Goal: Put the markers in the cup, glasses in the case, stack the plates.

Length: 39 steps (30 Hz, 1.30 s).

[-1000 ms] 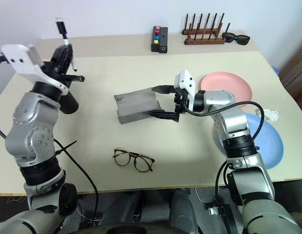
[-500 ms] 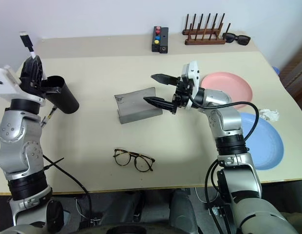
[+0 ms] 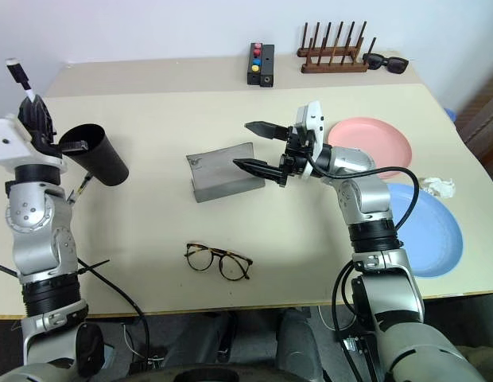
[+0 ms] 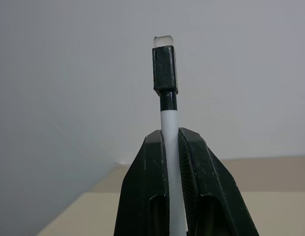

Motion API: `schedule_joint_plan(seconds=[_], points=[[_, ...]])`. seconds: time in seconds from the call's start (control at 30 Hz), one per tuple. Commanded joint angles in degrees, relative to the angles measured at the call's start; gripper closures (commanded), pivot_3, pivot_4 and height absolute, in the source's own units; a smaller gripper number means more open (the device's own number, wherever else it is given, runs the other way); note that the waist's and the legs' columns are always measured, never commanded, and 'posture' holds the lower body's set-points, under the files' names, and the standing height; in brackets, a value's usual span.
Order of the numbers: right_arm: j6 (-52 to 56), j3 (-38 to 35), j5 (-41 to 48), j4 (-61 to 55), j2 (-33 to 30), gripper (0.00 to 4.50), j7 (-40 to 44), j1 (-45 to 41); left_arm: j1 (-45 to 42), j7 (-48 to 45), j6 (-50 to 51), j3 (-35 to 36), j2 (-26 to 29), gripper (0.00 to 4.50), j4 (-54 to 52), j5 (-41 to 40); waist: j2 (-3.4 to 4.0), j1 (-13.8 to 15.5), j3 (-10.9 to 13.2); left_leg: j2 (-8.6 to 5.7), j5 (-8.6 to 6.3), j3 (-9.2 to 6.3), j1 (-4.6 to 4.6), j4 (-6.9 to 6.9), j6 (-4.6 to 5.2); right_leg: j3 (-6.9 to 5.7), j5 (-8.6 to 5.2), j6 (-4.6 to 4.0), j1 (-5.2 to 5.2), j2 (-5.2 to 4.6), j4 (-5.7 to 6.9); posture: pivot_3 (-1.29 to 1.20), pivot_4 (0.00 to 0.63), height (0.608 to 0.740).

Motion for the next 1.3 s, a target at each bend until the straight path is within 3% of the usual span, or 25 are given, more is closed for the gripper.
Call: schedule_joint_plan(seconds=[0.03,0.53,0.63,0.83,1.2,1.3], points=[[-0.2,-0.9,0.8,-2.9,0.1,0.00,-0.4,-1.0,-1.6,1.1,-4.4,-0.6,1.1,4.31,2.1,2.1,0.00,-0.1,0.0,0.00,0.00,0.00,0.00,0.00,0.00,0.00,0.00,0.00,0.00,0.00,0.00,0.00,0.150,0.740],[3.1,-1.2,1.5,-7.1,-0.4,0.00,-2.9,-0.7,-4.0,3.3,-10.6,-2.1,1.0,4.31,11.5,2.7,0.00,-0.4,0.0,0.00,0.00,0.00,0.00,-0.01,0.00,0.00,0.00,0.00,-0.06,-0.01,0.06,0.00,0.150,0.740],[3.5,-1.3,1.4,-7.5,-0.4,0.00,-3.6,-0.9,-4.0,2.8,-10.6,-2.0,0.9,3.40,11.6,1.9,0.00,-0.3,0.0,0.00,0.00,0.00,0.00,-0.01,0.00,0.00,0.00,0.00,-0.05,-0.01,0.06,0.00,0.150,0.740],[3.5,-1.3,1.2,-7.4,-0.3,0.00,-4.2,-1.1,-3.7,1.4,-9.0,-1.9,0.6,0.50,10.6,-0.5,0.00,-0.4,0.0,0.00,0.00,0.01,0.00,0.00,0.00,0.00,0.00,0.00,-0.06,-0.01,0.07,0.00,0.150,0.740],[2.7,-1.2,0.9,-5.9,0.1,0.00,-4.0,-1.5,-3.6,1.0,-6.2,-0.7,1.3,0.50,5.9,-3.4,0.00,-0.4,0.0,0.00,0.00,0.00,0.00,0.00,0.01,0.00,0.00,0.00,-0.06,-0.01,0.08,0.00,0.150,0.740],[2.3,-1.1,0.8,-5.4,0.1,0.00,-3.8,-1.5,-3.9,1.5,-1.7,2.3,2.3,0.50,2.2,-7.7,0.00,-0.6,0.0,0.00,0.00,0.00,0.00,0.00,0.00,0.00,0.00,0.00,-0.06,-0.01,0.08,0.00,0.150,0.740]])
